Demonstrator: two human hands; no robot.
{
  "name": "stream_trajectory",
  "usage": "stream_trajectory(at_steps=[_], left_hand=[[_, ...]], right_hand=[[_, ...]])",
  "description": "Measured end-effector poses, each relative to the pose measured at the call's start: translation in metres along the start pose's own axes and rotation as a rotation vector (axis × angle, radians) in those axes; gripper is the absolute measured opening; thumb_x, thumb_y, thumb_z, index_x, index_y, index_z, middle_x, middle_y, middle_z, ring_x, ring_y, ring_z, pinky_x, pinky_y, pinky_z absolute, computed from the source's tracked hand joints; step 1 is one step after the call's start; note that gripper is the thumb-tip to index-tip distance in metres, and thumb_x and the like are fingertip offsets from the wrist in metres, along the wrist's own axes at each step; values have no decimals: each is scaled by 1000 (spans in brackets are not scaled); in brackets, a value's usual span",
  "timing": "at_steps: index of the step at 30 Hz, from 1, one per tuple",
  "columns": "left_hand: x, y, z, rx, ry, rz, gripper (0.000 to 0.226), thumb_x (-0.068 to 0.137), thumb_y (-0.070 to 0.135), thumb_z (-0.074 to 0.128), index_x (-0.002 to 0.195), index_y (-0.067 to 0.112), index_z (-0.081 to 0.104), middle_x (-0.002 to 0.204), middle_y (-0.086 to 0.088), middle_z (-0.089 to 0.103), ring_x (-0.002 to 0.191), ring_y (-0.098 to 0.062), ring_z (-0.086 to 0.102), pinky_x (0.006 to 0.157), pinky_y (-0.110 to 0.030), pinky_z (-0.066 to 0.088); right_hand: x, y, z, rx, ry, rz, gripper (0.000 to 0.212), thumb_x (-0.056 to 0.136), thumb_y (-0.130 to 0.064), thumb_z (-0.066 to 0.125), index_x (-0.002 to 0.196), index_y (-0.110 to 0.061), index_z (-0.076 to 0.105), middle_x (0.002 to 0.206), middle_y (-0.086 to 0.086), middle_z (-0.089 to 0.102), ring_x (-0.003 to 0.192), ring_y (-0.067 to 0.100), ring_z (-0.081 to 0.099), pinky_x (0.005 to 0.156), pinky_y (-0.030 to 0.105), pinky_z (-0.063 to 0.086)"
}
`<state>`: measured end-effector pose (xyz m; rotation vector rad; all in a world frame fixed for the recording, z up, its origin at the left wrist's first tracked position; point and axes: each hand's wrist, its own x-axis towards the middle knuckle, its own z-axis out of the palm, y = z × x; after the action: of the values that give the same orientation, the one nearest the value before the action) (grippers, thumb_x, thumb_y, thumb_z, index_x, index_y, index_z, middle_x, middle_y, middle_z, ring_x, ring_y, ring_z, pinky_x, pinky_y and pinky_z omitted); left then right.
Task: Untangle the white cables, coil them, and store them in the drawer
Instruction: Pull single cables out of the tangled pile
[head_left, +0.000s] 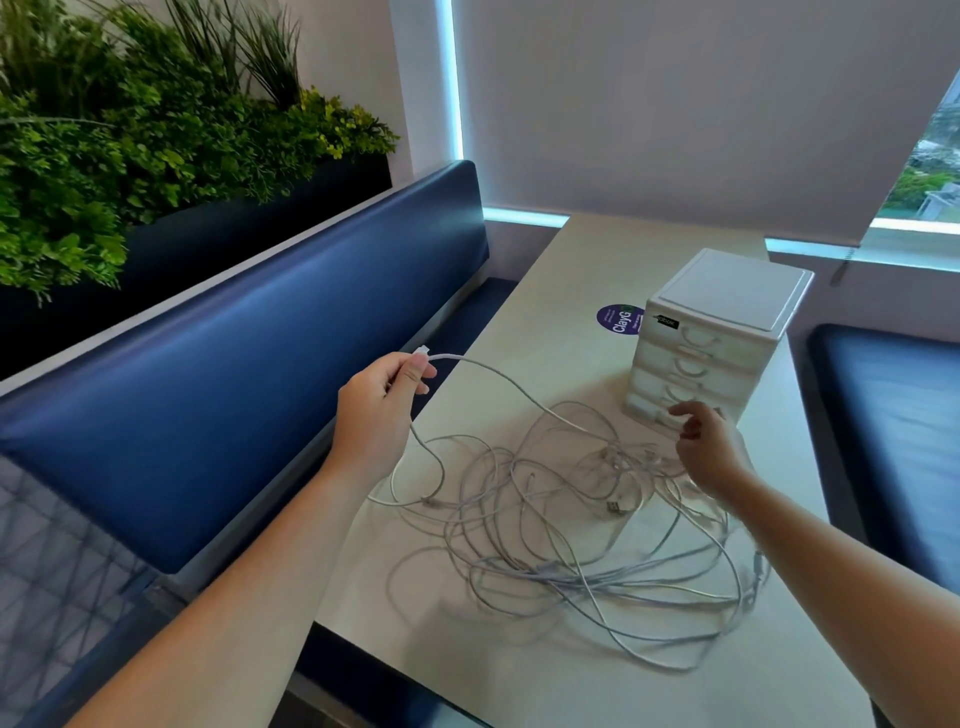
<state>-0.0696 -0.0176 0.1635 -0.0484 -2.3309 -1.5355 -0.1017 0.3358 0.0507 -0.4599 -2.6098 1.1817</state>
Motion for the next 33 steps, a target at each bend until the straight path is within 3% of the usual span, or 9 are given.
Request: stream_trajectory(at_steps=[2, 7, 11, 15, 20, 25, 28, 30, 33], left_hand=[[2, 2, -1, -14, 19, 2, 28, 102, 31, 49, 85, 20, 69, 75, 8, 61, 62, 0, 49, 55, -9, 37], [5, 9, -1, -41, 27, 29, 29, 102, 29, 48, 89, 14, 69, 74, 5, 59, 59, 1, 49, 52, -8, 39], [4, 13, 1, -41, 8, 43, 29, 102, 30, 47, 88, 17, 69, 74, 6, 59, 57, -1, 47, 51, -10, 36], [2, 17, 0, -49, 7, 65, 30, 102, 31, 48, 88, 16, 69, 73, 5, 59, 51, -1, 44, 50, -11, 34], [1, 20, -6, -71, 16, 75, 30, 102, 30, 48, 88, 15, 70, 69, 12, 59, 54, 2, 47, 54, -9, 34], [2, 15, -15, -71, 29, 48, 30, 102, 31, 47, 85, 17, 68, 65, 28, 60, 63, 6, 52, 58, -7, 37], [4, 10, -20, -52, 48, 46, 30, 102, 32, 47, 86, 18, 69, 69, 15, 61, 63, 7, 52, 58, -7, 37], [6, 8, -22, -45, 51, 44, 30, 102, 33, 47, 87, 18, 69, 72, 11, 60, 64, 7, 52, 58, -6, 36], [7, 6, -21, -42, 39, 37, 30, 102, 33, 47, 88, 17, 69, 73, 10, 60, 64, 7, 52, 56, -6, 35]], right_hand=[[-3, 1, -5, -87, -23, -16, 37, 78, 9, 47, 94, -20, 63, 102, 6, 48, 92, 22, 50, 83, 27, 38], [-10, 3, -13, -204, -92, -91, 25, 80, 0, 62, 89, -23, 64, 103, 4, 52, 94, 22, 54, 85, 34, 45], [-18, -17, 1, -190, -165, -259, 23, 83, -7, 65, 101, -20, 68, 100, 1, 56, 84, 16, 55, 79, 27, 42], [-20, -34, 24, -271, -354, -326, 34, 88, -16, 64, 122, -24, 62, 111, -1, 55, 90, 18, 58, 84, 26, 42], [-13, -41, 34, -288, -341, -260, 15, 89, -9, 58, 96, -16, 70, 94, 2, 67, 83, 18, 56, 72, 25, 39], [-5, -48, 30, -113, -208, -207, 15, 95, -8, 44, 89, -18, 54, 86, -1, 68, 76, 23, 57, 68, 31, 44], [4, -49, 24, -70, -151, -219, 11, 95, -13, 51, 89, -21, 58, 85, -6, 66, 81, 22, 59, 74, 34, 46], [10, -51, 19, 56, -164, -176, 13, 92, -10, 58, 84, -21, 59, 85, -3, 66, 85, 23, 62, 82, 36, 49], [11, -60, 14, 317, -170, -68, 22, 91, 0, 56, 78, -17, 57, 80, 1, 63, 80, 22, 58, 79, 34, 51]])
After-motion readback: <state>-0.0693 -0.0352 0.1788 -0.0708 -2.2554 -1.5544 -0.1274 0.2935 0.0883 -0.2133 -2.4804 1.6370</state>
